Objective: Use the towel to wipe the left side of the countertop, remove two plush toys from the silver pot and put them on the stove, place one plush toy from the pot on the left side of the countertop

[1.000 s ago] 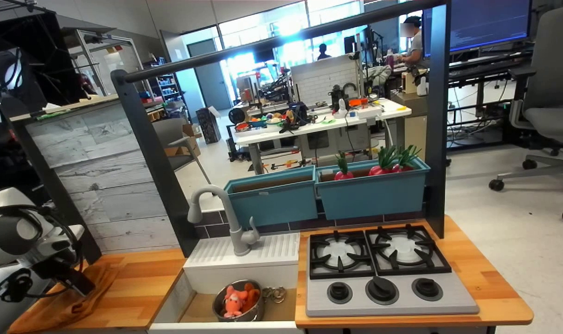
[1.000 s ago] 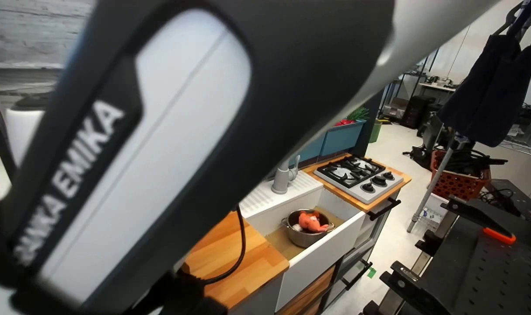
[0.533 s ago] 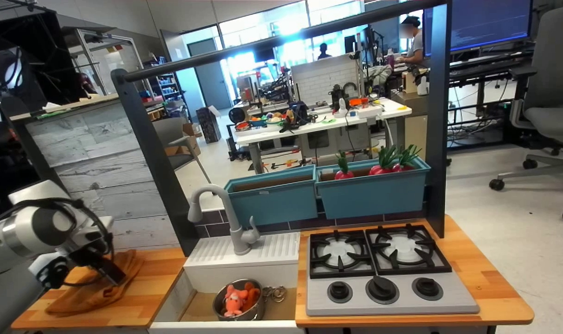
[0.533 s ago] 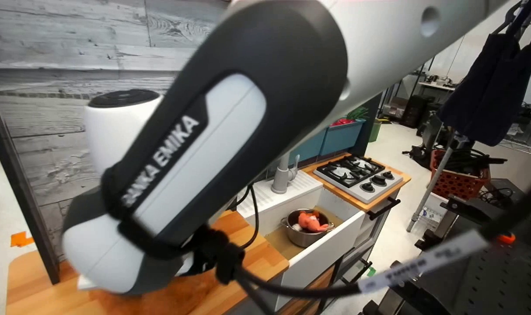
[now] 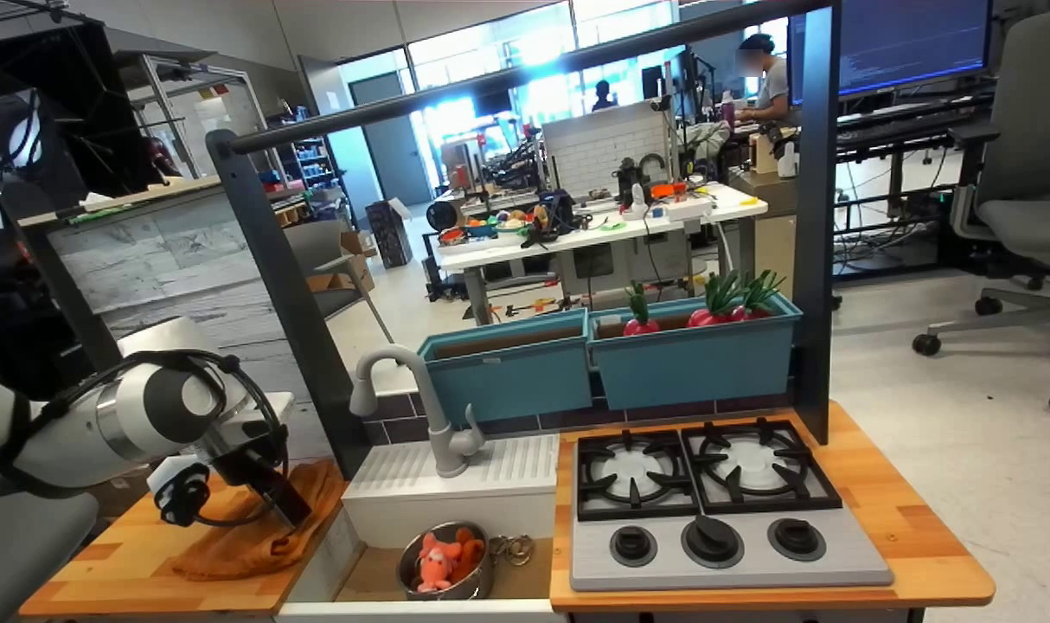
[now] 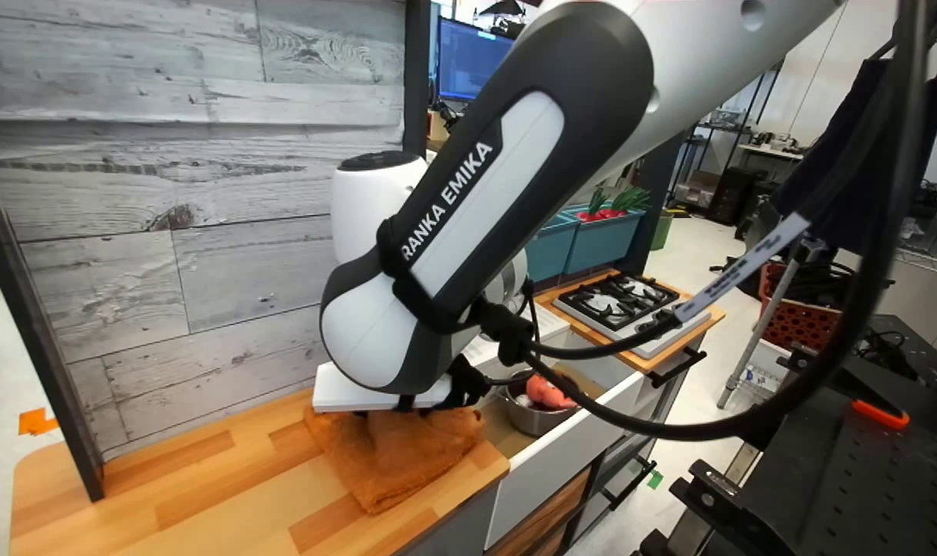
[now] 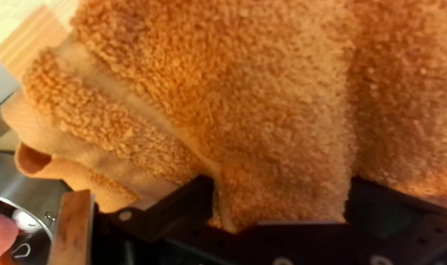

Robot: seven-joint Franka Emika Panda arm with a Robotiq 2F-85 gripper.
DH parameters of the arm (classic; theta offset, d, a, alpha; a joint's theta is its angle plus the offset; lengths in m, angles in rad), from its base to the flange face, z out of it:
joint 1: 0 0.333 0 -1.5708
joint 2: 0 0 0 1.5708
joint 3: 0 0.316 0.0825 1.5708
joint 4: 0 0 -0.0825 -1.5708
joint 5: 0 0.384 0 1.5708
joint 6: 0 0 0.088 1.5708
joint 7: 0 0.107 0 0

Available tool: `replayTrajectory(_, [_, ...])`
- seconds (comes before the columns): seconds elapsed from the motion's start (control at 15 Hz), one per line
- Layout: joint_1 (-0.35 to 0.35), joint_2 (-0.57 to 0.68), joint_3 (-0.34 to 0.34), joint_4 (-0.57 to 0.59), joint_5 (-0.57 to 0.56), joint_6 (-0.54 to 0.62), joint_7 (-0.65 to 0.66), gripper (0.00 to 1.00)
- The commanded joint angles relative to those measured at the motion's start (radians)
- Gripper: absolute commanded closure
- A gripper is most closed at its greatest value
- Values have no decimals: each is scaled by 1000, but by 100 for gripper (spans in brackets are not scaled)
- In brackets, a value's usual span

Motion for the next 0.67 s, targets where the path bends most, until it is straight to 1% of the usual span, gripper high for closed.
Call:
replayTrajectory(0.0, [30, 16, 55, -31, -11, 54, -41, 0])
replayTrajectory(0.13, [53, 32, 96, 2, -3, 87, -65, 0])
replayTrajectory(0.27, [94, 62, 120, 71, 7, 77, -54, 0])
replayTrajectory(0.47, [163, 112, 120, 195, 7, 38, -12, 0])
replayTrajectory(0.53, [177, 131, 115, 235, -2, 28, 7, 0])
replayTrajectory(0.6, [183, 134, 111, 246, 8, 24, 4, 0])
